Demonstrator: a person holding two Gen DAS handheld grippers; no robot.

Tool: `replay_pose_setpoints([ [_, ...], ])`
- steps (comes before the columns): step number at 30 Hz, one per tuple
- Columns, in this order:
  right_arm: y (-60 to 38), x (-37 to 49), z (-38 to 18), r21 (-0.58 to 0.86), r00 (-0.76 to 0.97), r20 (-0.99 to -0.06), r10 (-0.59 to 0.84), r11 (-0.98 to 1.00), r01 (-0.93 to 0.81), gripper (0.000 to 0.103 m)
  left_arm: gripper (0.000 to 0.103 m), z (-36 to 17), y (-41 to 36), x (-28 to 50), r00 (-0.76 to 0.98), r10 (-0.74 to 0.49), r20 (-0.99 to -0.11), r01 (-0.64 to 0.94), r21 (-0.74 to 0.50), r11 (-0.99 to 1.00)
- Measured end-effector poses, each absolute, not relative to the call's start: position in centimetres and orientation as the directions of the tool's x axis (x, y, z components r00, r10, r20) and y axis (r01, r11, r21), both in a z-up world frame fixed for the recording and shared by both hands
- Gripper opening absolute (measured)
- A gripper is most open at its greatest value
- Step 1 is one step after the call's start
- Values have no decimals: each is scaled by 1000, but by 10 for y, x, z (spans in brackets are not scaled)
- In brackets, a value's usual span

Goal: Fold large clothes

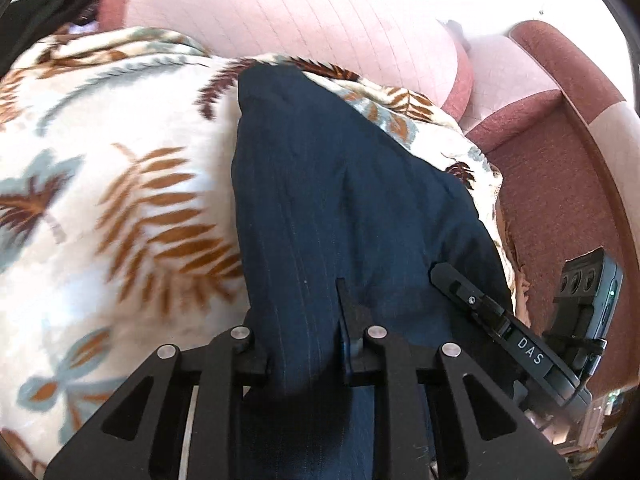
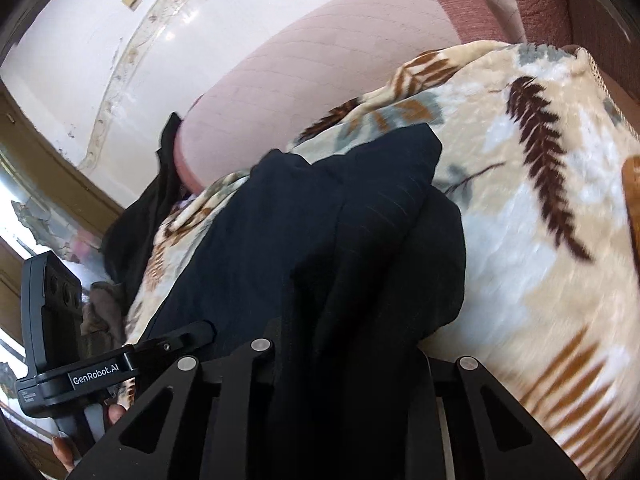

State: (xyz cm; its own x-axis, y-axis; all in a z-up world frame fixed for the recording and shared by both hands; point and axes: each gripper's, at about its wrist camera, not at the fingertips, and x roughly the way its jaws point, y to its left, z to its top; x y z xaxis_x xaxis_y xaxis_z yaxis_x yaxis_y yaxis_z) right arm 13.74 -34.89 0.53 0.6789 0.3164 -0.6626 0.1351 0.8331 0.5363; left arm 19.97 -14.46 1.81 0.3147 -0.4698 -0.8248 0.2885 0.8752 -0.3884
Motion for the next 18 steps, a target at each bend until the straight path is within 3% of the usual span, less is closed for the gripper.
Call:
replay_pose_setpoints([
  [7,-281,97,11,633,670,-590,451,773,36,21,20,28,-68,150,347,-407,-845,251,-334,908],
  [11,-252,71,-22,690,625,-578,525,724,31,24,26,-4,-17,123,305,-409,-860,183,-368,912],
  [13,-244,66,-49,647,586,-652,481,756,100,32,37,-34,2,123,232,-406,-884,119,-389,914],
  [16,-261,52,-57,685,617,-636,463,706,176,38,38,-39,31,118,217,-460,-861,78,-454,888],
  [18,-276,41,-45,691,656,-629,417,686,227,39,38,-18,42,112,290,-438,-851,114,-424,898],
])
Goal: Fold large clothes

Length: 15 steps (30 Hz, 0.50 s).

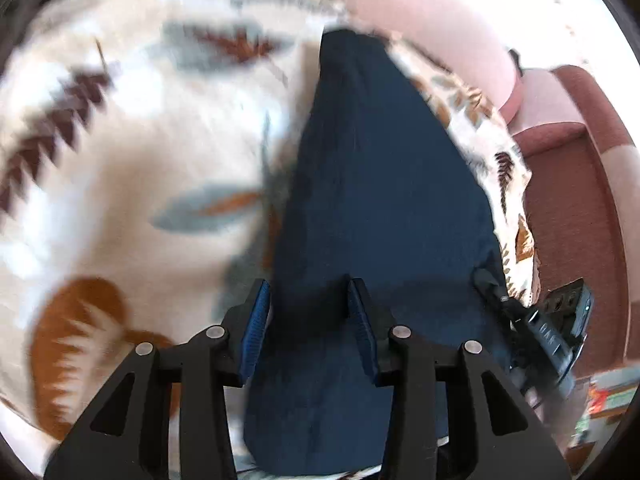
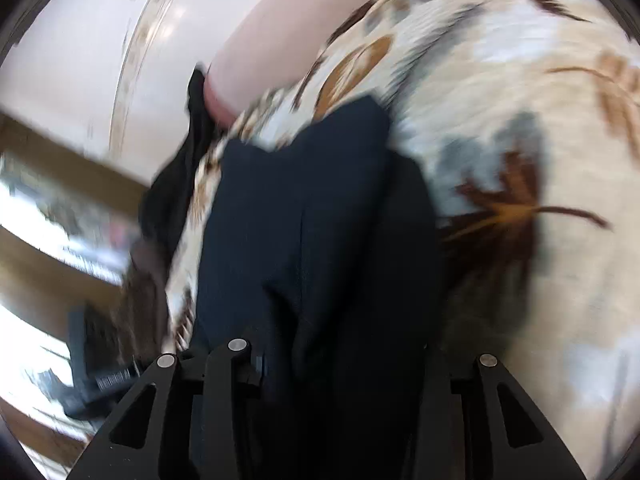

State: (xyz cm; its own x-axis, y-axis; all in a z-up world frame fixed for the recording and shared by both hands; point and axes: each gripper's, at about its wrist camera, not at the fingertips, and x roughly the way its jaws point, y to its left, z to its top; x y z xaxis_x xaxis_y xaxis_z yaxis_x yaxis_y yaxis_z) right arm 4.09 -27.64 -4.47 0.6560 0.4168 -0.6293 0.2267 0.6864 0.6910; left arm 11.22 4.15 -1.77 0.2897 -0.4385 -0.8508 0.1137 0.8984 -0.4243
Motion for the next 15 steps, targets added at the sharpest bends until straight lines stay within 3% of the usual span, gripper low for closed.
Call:
replay_pose_setpoints([
  [4,-276,33,1,604,735,-631,249,752,263,42,39,14,37,112,411,-412,-813,172,-375,911],
  [9,-234,52,28,477,782,-612,117,844,247,46,46,9,-3,131,449,-352,-821,206,-288,935],
  [12,-228,56,34,356,797,-600,-61,872,335,46,46,-4,-13,144,432,-309,-847,197,-245,949],
  [14,-243,55,39,340,792,-592,-152,843,416,47,46,-10,-14,148,422,-300,-855,191,-239,952],
  [15,-254,50,42,368,791,-586,-176,811,454,53,46,-12,-11,150,426,-300,-854,189,-241,952],
])
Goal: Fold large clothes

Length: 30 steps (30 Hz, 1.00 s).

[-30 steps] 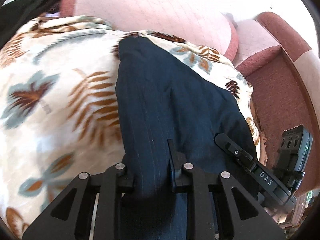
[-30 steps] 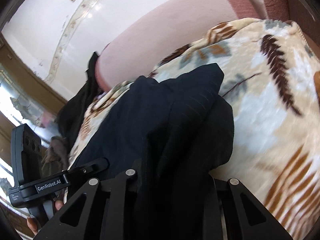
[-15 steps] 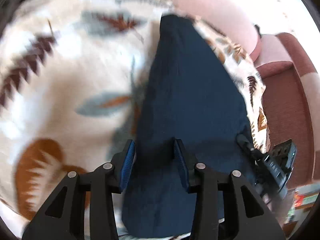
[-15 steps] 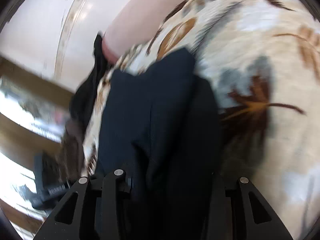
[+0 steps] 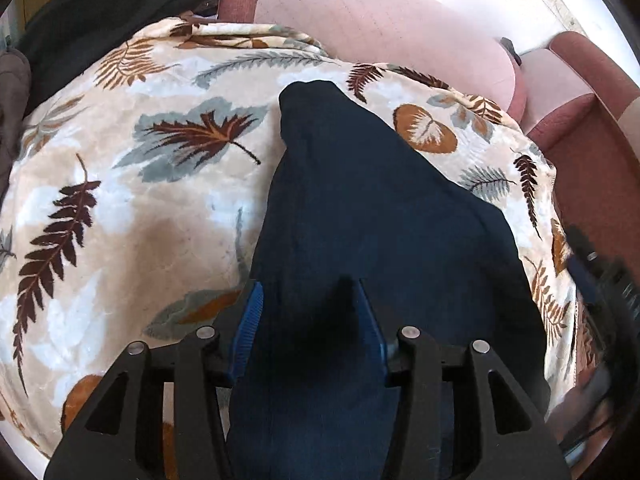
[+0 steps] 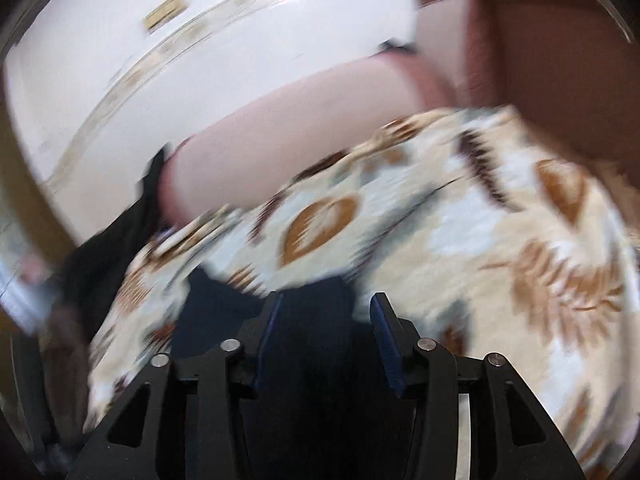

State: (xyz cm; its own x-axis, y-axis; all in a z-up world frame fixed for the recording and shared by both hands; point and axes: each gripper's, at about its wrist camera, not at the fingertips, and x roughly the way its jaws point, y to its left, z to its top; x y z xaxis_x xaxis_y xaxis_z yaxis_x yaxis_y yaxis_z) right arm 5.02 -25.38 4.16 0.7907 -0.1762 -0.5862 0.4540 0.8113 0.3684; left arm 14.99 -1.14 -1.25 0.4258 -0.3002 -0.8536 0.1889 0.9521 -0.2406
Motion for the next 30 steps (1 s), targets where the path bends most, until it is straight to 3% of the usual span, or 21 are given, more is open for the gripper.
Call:
replay_pose_setpoints([
  [3,-280,48,44,493,829,-557,-47,784,377,54,46,-14,-1,150,442,-299,-846,172,-248,953],
  [6,-278,60,38,483,802,-594,57,823,300,54,46,-18,3,154,435,-305,-847,147,-268,952],
  [11,-268,75,-6,386,605,-795,49,809,442,63,46,-25,10,152,403,-331,-853,126,-307,943],
  [14,-276,65,-26,491,570,-809,140,695,525,64,46,-22,16,147,408,-331,-851,124,-307,944],
  [18,-267,80,-26,492,559,-808,186,735,466,69,49,-24,14,147,384,-337,-860,126,-312,942],
  [20,-265,88,-24,507,589,-782,203,756,414,46,49,-22,12,145,365,-356,-860,130,-332,934],
  [21,-264,92,-17,538,608,-753,250,767,350,18,49,-18,12,143,371,-364,-854,137,-337,932],
  [22,-265,91,-11,565,637,-723,268,760,322,17,49,-11,13,141,391,-363,-846,144,-333,932],
  [24,-271,84,3,686,729,-574,374,706,178,13,50,2,15,137,430,-369,-824,159,-333,929],
  [26,-280,74,6,769,798,-406,446,639,35,9,62,6,16,139,448,-368,-814,161,-332,930],
  [27,-286,71,-3,793,813,-350,465,609,-7,9,62,5,15,140,453,-362,-815,158,-326,932],
  [28,-293,72,-18,810,808,-358,468,586,20,8,62,0,13,141,449,-352,-822,153,-317,936],
  [30,-304,80,-63,783,730,-516,448,592,190,9,62,-16,7,148,399,-338,-853,153,-301,941],
])
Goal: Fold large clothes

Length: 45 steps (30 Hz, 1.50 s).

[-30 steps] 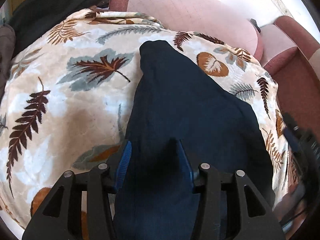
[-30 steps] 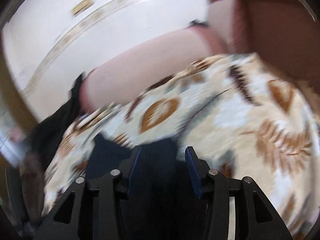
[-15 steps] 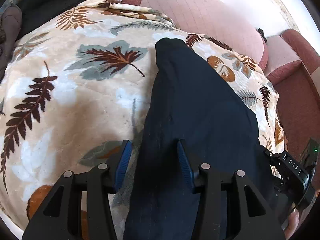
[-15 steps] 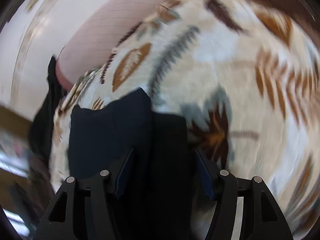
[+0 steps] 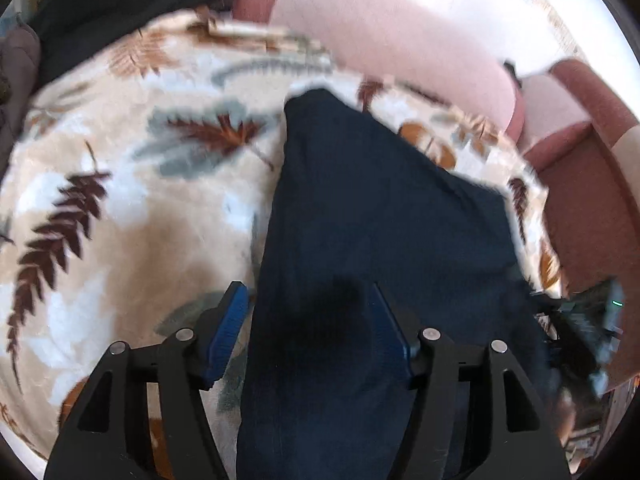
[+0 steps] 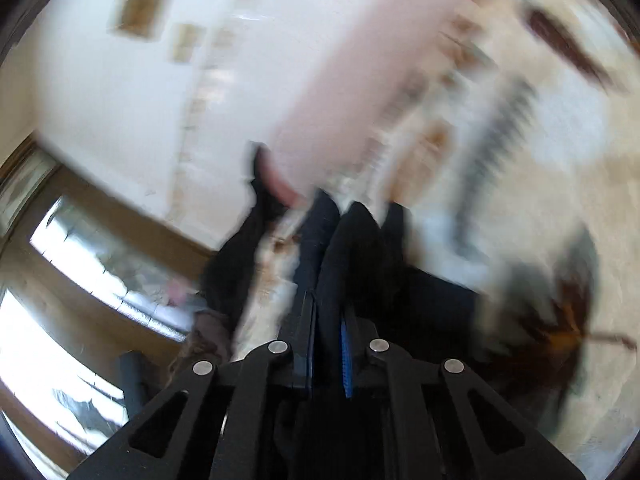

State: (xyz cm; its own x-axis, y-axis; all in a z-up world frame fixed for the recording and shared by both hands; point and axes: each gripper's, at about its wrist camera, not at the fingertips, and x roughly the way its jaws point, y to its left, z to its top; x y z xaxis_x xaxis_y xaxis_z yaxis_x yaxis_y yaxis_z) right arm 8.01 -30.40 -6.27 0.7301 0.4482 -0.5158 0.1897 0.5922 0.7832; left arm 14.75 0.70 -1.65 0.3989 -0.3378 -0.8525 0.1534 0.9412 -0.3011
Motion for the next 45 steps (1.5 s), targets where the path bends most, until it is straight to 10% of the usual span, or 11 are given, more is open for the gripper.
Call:
replay_pose_setpoints([
  [3,-315,68,-74,737,697,-600,391,608,293,36,62,-38,3,151,317,-333,-888,156,-298,942],
  [10,-292,23,17,741,830,-435,351,663,108,43,62,-17,7,137,383,-333,-861,155,-296,943],
  [14,-240,7,19,525,813,-515,271,850,50,42,62,-21,6,128,388,-293,-874,162,-249,955],
  [19,-238,0,-52,221,611,-792,7,936,276,18,62,-26,19,110,363,-291,-885,153,-251,956],
  [27,-242,-55,1,489,812,-566,145,851,189,24,64,-36,15,74,412,-230,-882,210,-154,966],
  [33,-215,-28,-56,289,633,-768,93,933,214,19,69,-33,13,74,421,-215,-881,220,-131,967],
  [45,-224,9,12,389,759,-644,101,897,211,35,69,-14,14,94,455,-225,-862,200,-147,969],
])
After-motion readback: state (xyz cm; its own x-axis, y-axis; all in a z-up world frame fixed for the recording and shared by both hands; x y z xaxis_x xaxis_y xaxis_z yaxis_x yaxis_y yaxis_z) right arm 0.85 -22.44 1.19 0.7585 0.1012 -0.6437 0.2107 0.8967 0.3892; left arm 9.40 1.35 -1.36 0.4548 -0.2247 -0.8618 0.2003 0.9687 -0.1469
